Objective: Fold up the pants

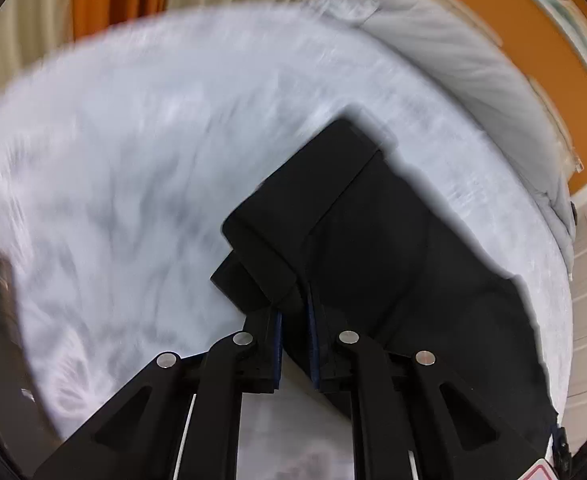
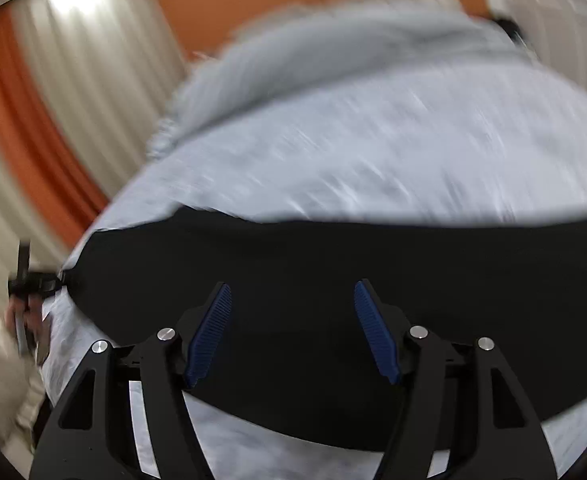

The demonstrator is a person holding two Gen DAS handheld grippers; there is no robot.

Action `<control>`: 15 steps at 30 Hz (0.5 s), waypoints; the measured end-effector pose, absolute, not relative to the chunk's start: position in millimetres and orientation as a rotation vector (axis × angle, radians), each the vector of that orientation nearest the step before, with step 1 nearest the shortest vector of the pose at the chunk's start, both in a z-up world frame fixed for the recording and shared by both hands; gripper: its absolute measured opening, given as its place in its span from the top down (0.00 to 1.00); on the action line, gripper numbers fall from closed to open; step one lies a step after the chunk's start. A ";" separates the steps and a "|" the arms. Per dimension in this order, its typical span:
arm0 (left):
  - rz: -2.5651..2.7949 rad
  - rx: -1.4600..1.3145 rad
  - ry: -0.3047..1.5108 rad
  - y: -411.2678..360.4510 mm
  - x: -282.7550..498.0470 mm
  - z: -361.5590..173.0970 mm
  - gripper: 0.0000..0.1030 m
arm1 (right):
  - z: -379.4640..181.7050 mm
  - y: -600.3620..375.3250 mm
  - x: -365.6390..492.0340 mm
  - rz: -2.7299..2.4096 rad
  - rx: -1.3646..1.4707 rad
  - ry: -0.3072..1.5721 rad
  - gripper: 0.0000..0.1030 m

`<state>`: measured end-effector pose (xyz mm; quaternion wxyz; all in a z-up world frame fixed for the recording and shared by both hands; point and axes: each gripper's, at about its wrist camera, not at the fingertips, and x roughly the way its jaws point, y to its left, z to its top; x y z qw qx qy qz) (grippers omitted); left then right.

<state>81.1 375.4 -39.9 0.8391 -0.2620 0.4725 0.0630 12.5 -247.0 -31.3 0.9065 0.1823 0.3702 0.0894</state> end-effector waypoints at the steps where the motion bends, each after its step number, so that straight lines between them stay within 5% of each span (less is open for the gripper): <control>1: 0.121 -0.573 0.952 378.2 74.3 -40.4 0.86 | -38.2 -259.5 12.2 0.150 0.400 0.799 0.40; 2: 0.110 -0.596 0.910 379.0 65.8 -36.1 0.85 | -38.6 -274.3 6.8 0.123 0.412 0.804 0.40; 6: 0.150 -0.643 0.856 380.0 45.1 -25.5 0.50 | -26.3 -345.1 -31.8 -0.050 0.388 0.767 0.33; 15: 0.238 -0.487 0.749 297.2 10.6 24.2 0.40 | -30.4 -509.8 -54.9 -0.329 0.379 0.797 0.26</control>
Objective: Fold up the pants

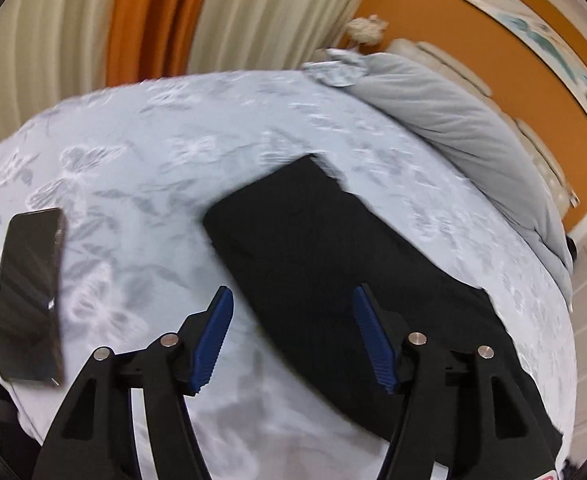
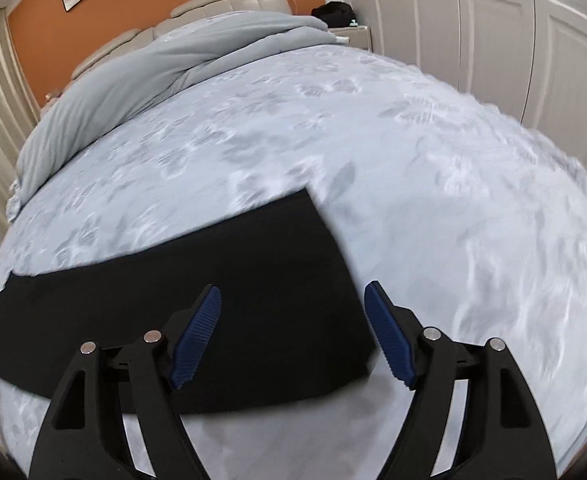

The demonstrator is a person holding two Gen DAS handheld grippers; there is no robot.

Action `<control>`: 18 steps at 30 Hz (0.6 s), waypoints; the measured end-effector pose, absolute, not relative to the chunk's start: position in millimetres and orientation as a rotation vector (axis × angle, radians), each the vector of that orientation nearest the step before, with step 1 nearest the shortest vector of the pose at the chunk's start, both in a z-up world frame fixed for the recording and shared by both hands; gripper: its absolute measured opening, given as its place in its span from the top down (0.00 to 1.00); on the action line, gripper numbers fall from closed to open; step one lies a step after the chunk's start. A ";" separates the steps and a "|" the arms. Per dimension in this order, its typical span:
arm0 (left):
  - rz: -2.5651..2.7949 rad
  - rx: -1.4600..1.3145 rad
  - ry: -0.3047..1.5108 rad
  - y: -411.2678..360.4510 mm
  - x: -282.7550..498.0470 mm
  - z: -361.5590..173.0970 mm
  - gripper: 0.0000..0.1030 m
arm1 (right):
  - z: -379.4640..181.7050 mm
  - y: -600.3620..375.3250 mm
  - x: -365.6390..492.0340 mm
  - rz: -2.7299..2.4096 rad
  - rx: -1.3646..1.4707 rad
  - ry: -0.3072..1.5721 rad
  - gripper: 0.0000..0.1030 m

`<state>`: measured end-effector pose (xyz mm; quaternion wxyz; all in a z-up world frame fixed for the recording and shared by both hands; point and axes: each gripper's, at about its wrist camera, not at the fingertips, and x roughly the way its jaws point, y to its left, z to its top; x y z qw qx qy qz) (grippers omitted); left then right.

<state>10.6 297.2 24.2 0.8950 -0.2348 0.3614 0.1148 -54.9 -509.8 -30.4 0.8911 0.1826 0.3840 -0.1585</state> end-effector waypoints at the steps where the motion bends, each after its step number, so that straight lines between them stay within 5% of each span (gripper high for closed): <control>1: 0.217 -0.473 0.751 281.9 11.6 26.2 0.38 | -32.5 -514.1 -38.3 -0.309 0.347 0.812 0.25; 3: 0.184 -0.458 0.772 258.1 18.4 25.3 0.35 | -42.8 -517.8 -13.1 -0.280 0.282 0.842 0.28; 4: 0.166 -0.449 0.784 244.7 20.6 23.3 0.35 | -55.8 -518.6 5.9 -0.245 0.267 0.895 0.49; 6: 0.155 -0.413 0.806 222.1 24.3 18.5 0.35 | -69.8 -521.7 27.2 -0.238 0.240 0.951 0.67; 7: 0.156 -0.395 0.812 214.4 26.5 16.3 0.35 | -64.5 -522.4 30.2 -0.214 0.238 0.932 0.94; 11: 0.131 -0.317 0.830 179.9 37.8 6.3 0.35 | -24.1 -537.0 26.9 -0.201 0.235 0.771 0.91; 14: 0.116 -0.313 0.854 167.5 43.0 -5.0 0.35 | -65.9 -556.9 38.3 -0.248 0.266 0.948 0.75; 15: 0.115 -0.318 0.859 166.3 43.7 -9.4 0.35 | -67.3 -557.6 32.9 -0.257 0.272 0.934 0.69; 17: 0.122 -0.328 0.870 168.8 42.8 -13.6 0.35 | -53.4 -559.8 2.7 -0.288 0.340 0.839 0.33; 18: 0.124 -0.339 0.874 173.6 41.4 -15.2 0.35 | -49.4 -559.7 -10.8 -0.286 0.377 0.806 0.28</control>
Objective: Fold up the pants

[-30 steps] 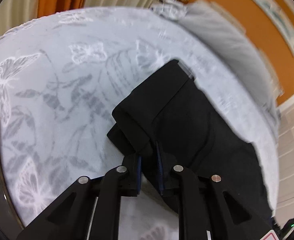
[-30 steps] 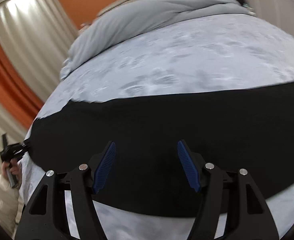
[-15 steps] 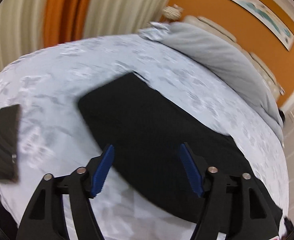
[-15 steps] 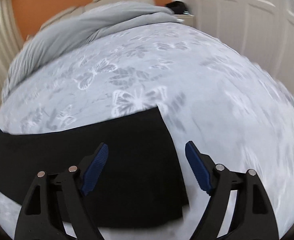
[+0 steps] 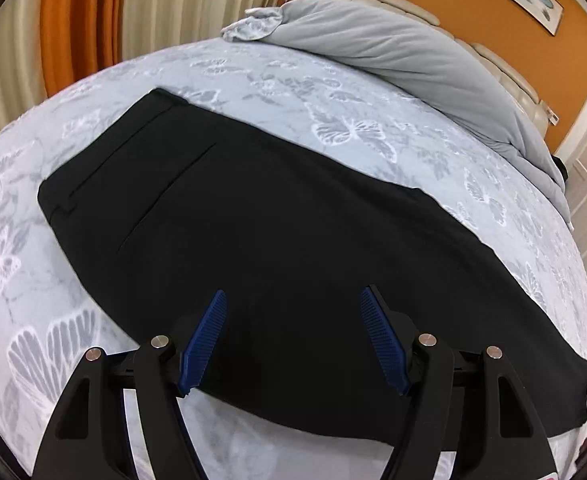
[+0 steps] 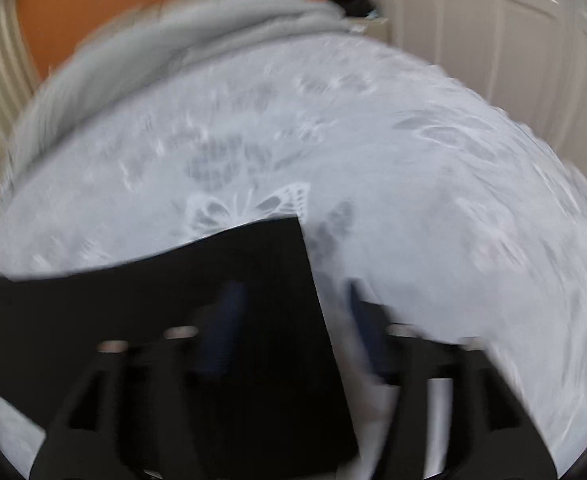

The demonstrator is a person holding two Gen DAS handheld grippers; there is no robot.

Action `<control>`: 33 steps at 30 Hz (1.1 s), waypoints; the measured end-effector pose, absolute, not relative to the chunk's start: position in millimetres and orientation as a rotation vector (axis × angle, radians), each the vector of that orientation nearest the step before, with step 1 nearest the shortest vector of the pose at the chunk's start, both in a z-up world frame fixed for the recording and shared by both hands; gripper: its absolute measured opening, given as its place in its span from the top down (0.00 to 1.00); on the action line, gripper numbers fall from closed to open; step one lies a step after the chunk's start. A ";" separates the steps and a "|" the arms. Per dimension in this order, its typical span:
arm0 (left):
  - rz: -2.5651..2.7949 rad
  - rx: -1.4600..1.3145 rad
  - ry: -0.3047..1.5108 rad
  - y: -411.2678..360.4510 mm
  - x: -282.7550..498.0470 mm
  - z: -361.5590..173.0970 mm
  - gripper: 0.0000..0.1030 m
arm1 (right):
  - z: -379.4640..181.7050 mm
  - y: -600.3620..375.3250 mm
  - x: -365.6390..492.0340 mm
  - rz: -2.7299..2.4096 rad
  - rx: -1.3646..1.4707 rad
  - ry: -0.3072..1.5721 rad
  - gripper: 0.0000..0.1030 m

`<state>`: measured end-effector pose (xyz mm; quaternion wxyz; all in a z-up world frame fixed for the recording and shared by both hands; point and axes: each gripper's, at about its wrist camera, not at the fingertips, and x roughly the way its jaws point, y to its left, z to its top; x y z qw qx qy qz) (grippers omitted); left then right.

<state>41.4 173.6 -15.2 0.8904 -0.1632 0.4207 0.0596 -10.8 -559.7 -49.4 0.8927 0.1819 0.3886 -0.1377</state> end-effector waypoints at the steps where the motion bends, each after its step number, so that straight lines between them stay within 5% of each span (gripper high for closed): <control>1: 0.128 -0.347 0.873 178.1 38.8 -15.6 0.35 | -46.2 -559.1 -31.7 -0.277 0.433 0.765 0.27; 13: 0.293 -0.705 0.830 330.2 8.8 -26.4 0.31 | -78.6 -536.5 -80.3 -0.226 0.729 0.758 0.24; 18: 0.289 -0.838 0.840 378.4 33.6 -49.4 0.32 | -82.9 -533.0 -69.3 -0.217 0.819 0.714 0.52; 20: 0.269 -0.826 0.810 381.5 43.5 -48.2 0.34 | -86.5 -530.4 -63.6 -0.201 0.852 0.715 0.89; 22: 0.236 -0.816 0.814 381.6 54.6 -49.0 0.54 | -90.3 -525.3 -59.1 -0.205 0.886 0.717 0.93; 24: 0.231 -0.833 0.823 383.7 60.9 -52.0 0.61 | -78.4 -514.9 -55.6 -0.208 0.887 0.683 0.94; 33: 0.233 -0.743 0.815 376.1 58.2 -48.3 0.66 | 60.4 -312.7 39.5 0.306 0.544 0.638 0.94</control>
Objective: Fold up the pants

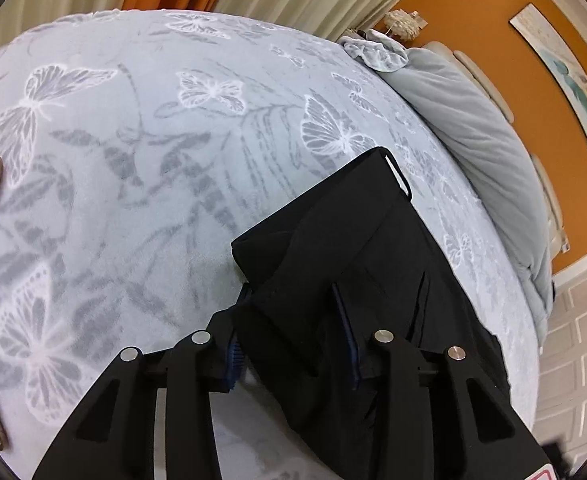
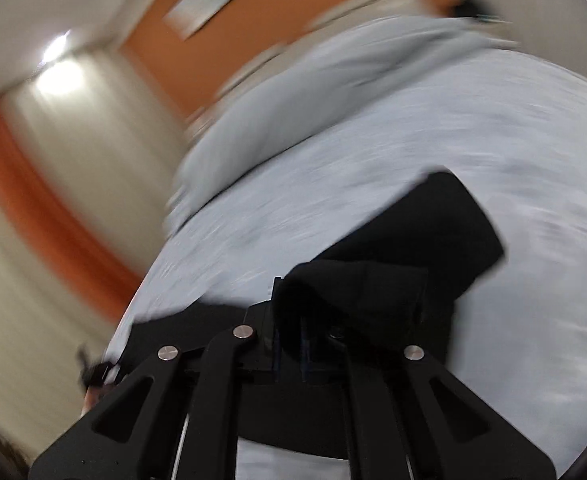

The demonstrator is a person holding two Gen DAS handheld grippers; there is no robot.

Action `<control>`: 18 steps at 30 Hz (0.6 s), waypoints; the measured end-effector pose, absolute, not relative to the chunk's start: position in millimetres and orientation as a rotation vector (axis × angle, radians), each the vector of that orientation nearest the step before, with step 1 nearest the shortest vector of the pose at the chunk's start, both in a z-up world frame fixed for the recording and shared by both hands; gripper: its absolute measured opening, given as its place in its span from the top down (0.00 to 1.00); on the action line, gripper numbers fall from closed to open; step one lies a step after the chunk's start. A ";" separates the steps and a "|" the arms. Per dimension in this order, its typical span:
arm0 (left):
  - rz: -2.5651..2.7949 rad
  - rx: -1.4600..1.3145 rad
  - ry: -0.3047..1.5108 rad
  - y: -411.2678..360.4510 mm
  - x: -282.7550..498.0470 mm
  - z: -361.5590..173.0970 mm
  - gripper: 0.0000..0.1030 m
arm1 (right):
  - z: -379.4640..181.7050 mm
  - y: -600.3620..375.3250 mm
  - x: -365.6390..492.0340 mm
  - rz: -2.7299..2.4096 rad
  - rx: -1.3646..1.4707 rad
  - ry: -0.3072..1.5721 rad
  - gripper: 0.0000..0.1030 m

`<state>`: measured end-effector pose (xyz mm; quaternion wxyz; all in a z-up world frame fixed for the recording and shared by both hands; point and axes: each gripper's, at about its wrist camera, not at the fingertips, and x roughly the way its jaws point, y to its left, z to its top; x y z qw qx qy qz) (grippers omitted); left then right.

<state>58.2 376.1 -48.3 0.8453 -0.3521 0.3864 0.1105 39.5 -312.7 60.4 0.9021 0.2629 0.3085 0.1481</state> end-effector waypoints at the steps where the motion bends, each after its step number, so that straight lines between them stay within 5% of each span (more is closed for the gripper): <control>1: 0.234 -0.748 0.815 376.1 57.5 -48.6 0.66 | 59.3 -274.1 54.4 0.387 0.503 0.675 0.94; 3: 0.228 -0.775 0.815 378.6 56.6 -49.9 0.66 | 36.3 -204.0 78.1 0.509 0.415 0.770 0.87; 5: 0.219 -0.797 0.820 381.5 56.2 -51.9 0.65 | -0.7 -148.6 92.0 0.563 0.296 0.900 0.70; 9: 0.200 -0.789 0.839 382.4 56.2 -50.5 0.65 | -25.3 -114.7 73.7 0.554 0.141 0.944 0.69; 11: 0.194 -0.790 0.839 382.7 57.8 -51.5 0.65 | -8.3 -150.5 53.6 0.511 0.230 0.847 0.38; 13: 0.202 -0.788 0.830 381.4 59.1 -52.1 0.65 | 4.3 -202.7 32.1 0.373 0.322 0.729 0.21; 18: 0.253 -0.762 0.814 372.7 58.8 -47.5 0.65 | -9.4 -288.6 17.1 0.150 0.478 0.684 0.19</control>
